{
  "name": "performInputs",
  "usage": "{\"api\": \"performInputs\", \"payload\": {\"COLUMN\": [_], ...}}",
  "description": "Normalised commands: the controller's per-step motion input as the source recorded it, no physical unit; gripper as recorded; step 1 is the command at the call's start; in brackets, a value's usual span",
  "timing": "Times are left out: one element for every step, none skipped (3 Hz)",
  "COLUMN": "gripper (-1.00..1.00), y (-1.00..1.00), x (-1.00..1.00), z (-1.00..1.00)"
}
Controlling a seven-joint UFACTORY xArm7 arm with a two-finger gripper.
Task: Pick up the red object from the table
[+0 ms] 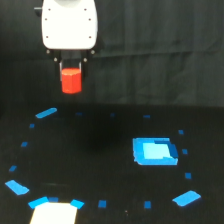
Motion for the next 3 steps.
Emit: {"api": "performInputs", "payload": {"gripper": [-1.00,-1.00,-1.00], "y": [0.04,-0.11,-0.17], "x": [0.05,-0.13,0.33], "z": [0.61,0.10,0.08]}}
